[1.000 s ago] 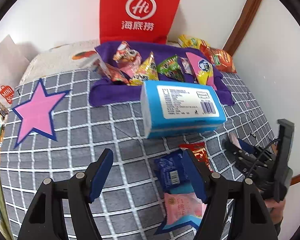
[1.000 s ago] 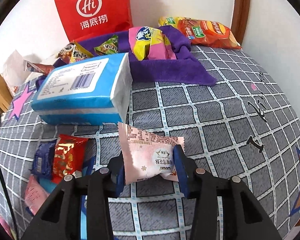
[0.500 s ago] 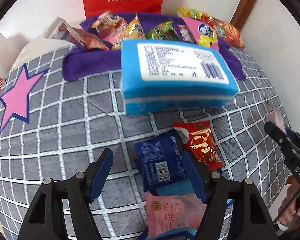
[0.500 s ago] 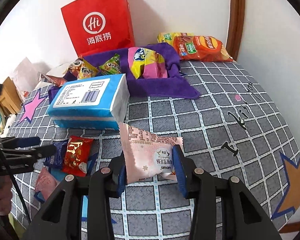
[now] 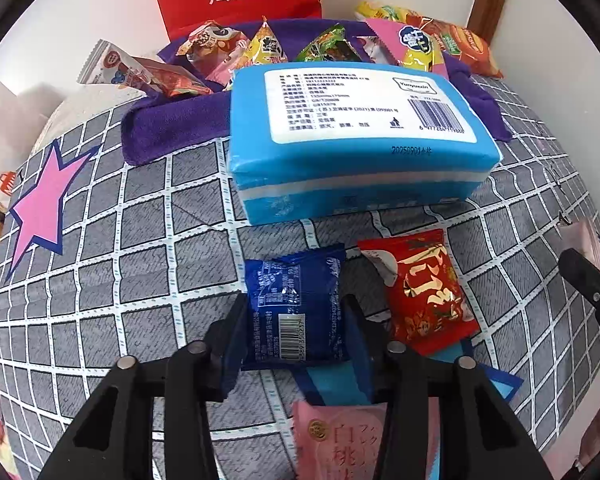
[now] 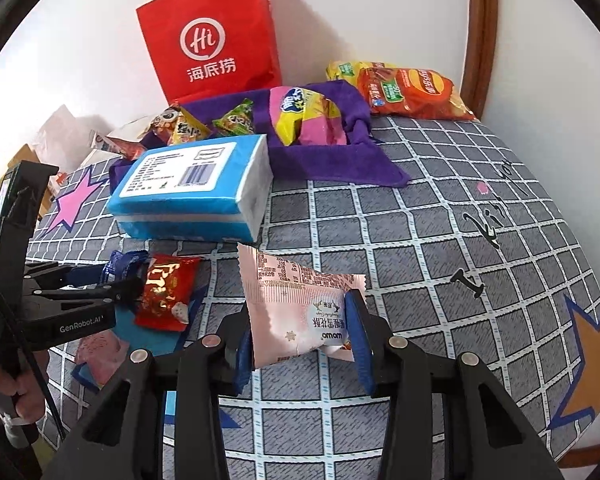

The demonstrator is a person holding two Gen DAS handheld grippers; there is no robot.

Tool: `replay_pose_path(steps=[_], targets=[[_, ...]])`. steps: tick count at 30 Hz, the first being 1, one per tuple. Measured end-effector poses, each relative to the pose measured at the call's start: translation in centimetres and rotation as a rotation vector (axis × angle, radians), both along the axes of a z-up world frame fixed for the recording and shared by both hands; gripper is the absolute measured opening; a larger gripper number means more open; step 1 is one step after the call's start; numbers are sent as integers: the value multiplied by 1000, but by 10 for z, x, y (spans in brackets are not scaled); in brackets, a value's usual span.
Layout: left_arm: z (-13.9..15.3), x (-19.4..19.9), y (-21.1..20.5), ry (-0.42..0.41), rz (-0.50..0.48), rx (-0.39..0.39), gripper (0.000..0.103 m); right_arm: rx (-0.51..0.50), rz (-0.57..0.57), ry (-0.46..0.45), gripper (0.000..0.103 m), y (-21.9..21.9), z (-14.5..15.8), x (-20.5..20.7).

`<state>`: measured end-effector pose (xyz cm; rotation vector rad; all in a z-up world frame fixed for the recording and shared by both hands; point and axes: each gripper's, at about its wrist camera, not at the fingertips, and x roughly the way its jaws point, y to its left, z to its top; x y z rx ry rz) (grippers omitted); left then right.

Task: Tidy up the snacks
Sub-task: 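Grasp the pink wrapped cake with the right gripper while the left grasps the blue packet, then carry the pink cake and blue packet up over the purple towel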

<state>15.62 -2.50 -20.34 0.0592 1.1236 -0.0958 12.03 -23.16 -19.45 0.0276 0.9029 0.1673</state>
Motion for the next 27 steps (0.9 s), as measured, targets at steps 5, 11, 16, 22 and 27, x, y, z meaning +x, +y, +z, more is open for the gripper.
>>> replay_pose_path(steps=[5,11,16,22,27], targets=[[8,-7,16,-11,17,-27,40,13,8,17,41,5,-3,0],[22,-13,34,-41,30,-54,40,-1,17,28,41,16,-3,-2],[33,-22,45,-72,30,-73,40,-16,19,18,41,23,5,-3],[53,-25,55,-113,32,-113,40,-1,22,2,40,28,23,2],[72,-20,61,-153,31,-116,40,-2,32,-38,41,34,45,8]])
